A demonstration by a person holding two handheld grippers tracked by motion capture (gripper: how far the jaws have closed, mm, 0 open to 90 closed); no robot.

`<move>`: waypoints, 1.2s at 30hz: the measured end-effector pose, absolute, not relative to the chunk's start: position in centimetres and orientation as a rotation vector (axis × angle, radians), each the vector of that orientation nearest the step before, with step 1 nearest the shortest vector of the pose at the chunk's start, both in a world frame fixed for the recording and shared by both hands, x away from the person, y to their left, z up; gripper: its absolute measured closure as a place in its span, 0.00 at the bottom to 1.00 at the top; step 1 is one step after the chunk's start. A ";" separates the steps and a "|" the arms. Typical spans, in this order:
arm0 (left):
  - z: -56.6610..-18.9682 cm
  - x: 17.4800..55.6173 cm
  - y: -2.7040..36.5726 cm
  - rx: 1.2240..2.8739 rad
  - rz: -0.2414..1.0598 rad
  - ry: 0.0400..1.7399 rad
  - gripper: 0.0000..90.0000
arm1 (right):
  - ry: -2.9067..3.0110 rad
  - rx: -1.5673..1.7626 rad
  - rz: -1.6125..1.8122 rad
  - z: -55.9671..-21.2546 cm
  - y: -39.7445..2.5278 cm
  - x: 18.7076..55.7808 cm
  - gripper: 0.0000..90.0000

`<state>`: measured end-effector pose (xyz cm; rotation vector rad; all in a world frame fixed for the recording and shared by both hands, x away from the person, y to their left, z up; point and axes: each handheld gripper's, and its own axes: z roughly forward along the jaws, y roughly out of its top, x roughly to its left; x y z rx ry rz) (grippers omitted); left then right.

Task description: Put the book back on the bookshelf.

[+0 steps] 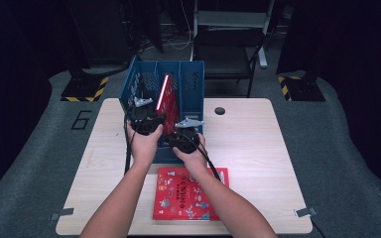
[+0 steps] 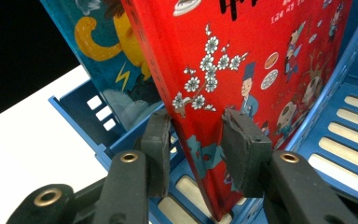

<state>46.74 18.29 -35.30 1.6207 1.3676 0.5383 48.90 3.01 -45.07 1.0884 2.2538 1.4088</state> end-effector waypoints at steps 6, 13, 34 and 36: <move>-35.6 46.5 18.1 1.597 0.572 1.360 0.81 | 2.261 1.073 1.394 -45.4 3.0 48.9 0.70; -35.5 46.4 18.0 1.586 0.588 1.400 0.84 | 2.269 1.068 1.361 -45.6 3.2 48.8 0.71; -34.9 46.5 17.9 1.591 0.592 1.449 0.85 | 2.300 1.102 1.361 -45.0 3.2 49.0 0.78; -34.8 46.5 17.9 1.588 0.599 1.448 0.85 | 2.302 1.112 1.363 -44.9 3.3 48.9 0.78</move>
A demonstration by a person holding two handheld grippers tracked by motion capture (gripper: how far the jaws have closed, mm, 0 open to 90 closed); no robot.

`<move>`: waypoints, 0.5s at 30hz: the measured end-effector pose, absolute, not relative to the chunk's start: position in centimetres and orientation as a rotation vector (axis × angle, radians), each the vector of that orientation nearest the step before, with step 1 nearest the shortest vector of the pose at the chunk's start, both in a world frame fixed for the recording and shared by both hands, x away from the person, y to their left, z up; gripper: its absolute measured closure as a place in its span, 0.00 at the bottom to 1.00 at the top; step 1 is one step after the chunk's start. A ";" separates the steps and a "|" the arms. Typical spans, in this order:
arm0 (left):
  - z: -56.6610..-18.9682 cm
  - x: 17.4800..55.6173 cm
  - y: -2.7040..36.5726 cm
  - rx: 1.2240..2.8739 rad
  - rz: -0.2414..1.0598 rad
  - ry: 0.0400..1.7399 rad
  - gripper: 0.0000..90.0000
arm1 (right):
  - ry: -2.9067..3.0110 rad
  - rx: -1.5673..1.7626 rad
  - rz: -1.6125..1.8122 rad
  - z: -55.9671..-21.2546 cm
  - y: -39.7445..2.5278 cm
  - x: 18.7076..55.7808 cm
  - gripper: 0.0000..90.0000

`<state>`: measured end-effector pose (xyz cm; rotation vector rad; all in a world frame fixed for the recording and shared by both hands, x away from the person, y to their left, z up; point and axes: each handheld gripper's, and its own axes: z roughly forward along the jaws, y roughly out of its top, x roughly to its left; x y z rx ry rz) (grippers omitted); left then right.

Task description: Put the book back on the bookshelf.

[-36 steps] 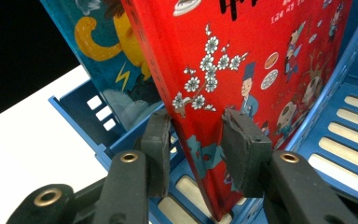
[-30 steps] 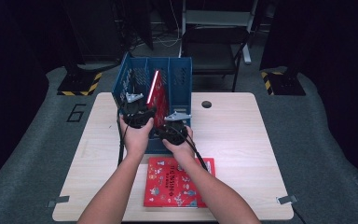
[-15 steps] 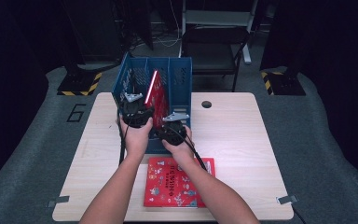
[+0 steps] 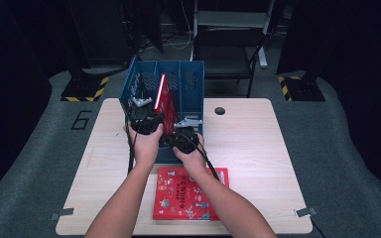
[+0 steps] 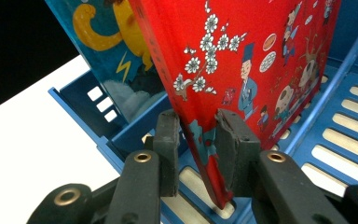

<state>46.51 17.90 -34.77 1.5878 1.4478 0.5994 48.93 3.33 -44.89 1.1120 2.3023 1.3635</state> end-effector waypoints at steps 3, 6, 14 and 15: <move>-34.5 46.5 17.9 1.590 0.609 1.453 0.84 | 2.309 1.094 1.365 -44.7 3.5 49.1 0.80; -34.2 46.6 18.0 1.584 0.617 1.454 0.84 | 2.317 1.085 1.381 -44.3 3.7 49.2 0.81; -33.8 47.1 18.1 1.596 0.646 1.460 0.84 | 2.339 1.085 1.389 -43.9 4.2 49.9 0.82; -33.8 47.1 18.1 1.600 0.648 1.462 0.84 | 2.341 1.089 1.386 -43.9 4.3 49.9 0.82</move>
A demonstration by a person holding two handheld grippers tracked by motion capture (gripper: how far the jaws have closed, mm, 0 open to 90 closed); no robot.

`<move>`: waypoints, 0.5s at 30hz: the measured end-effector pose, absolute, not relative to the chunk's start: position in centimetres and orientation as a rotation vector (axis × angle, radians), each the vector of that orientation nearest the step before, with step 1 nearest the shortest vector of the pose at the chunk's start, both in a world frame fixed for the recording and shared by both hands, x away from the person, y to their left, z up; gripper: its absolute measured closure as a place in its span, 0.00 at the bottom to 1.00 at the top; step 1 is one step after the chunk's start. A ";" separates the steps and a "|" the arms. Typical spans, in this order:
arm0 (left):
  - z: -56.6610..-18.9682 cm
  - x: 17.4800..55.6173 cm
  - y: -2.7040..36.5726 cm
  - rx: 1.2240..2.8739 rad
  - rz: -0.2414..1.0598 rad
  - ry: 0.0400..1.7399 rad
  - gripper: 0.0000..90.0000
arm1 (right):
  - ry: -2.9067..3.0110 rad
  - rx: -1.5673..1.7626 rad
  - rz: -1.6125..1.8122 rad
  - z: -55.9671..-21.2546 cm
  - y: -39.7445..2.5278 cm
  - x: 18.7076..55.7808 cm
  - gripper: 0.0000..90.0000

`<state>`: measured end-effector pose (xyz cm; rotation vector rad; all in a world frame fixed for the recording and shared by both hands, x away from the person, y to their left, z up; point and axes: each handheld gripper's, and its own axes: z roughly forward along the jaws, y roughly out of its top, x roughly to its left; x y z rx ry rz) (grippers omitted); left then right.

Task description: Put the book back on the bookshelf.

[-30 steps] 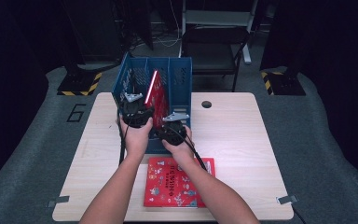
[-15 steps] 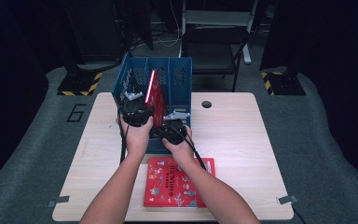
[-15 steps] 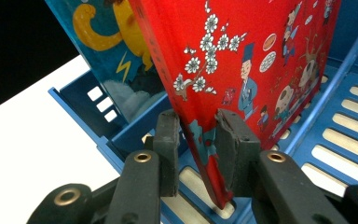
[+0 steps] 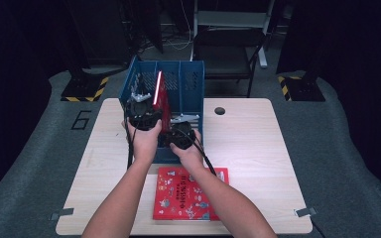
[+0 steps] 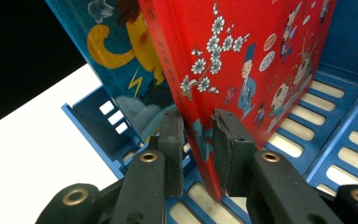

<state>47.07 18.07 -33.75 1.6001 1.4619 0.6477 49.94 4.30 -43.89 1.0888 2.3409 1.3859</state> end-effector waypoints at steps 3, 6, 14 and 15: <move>-33.7 47.3 18.2 1.596 0.658 1.460 0.83 | 2.348 1.076 1.377 -43.7 4.5 50.3 0.83; -33.6 47.5 18.2 1.603 0.662 1.461 0.83 | 2.351 1.067 1.372 -43.7 4.7 50.6 0.83; -33.7 47.9 18.4 1.593 0.653 1.465 0.83 | 2.363 1.078 1.363 -43.6 5.1 51.3 0.83; -33.7 48.0 18.5 1.592 0.650 1.465 0.83 | 2.363 1.080 1.361 -43.6 5.1 51.4 0.83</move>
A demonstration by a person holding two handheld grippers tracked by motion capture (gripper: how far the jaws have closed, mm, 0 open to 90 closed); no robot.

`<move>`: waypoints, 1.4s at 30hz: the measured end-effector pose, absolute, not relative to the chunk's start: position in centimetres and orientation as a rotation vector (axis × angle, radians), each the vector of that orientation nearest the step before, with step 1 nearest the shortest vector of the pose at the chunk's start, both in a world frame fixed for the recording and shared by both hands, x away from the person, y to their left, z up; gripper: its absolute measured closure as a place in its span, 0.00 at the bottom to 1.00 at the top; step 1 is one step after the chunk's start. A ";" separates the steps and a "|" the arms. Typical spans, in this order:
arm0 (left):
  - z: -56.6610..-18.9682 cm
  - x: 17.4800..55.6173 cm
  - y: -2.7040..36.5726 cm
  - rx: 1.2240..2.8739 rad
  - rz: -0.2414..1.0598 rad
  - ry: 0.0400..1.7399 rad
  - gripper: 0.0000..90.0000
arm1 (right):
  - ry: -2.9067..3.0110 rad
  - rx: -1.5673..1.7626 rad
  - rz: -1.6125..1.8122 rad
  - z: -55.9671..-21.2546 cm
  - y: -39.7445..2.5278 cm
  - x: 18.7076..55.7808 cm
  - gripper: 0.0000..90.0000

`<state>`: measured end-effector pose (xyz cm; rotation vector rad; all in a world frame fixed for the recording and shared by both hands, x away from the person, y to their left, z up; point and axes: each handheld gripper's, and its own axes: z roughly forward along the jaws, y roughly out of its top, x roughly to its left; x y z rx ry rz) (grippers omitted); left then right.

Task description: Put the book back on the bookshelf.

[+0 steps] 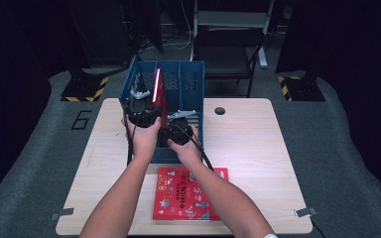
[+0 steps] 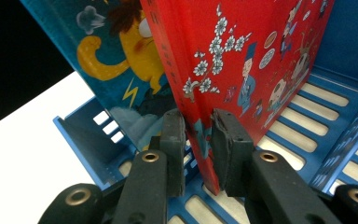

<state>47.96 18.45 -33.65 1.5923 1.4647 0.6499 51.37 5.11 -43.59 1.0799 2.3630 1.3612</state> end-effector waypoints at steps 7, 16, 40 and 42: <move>-33.5 48.3 18.2 1.598 0.642 1.450 0.85 | 2.351 1.112 1.353 -43.6 5.0 52.1 0.84; -33.6 48.5 18.2 1.612 0.642 1.454 0.87 | 2.355 1.097 1.312 -43.6 5.2 52.6 0.85; -33.8 48.5 18.8 1.620 0.646 1.491 0.87 | 2.375 1.122 1.302 -43.8 6.0 53.1 0.82; -33.8 48.5 19.0 1.620 0.657 1.497 0.87 | 2.364 1.118 1.323 -43.8 6.1 52.9 0.81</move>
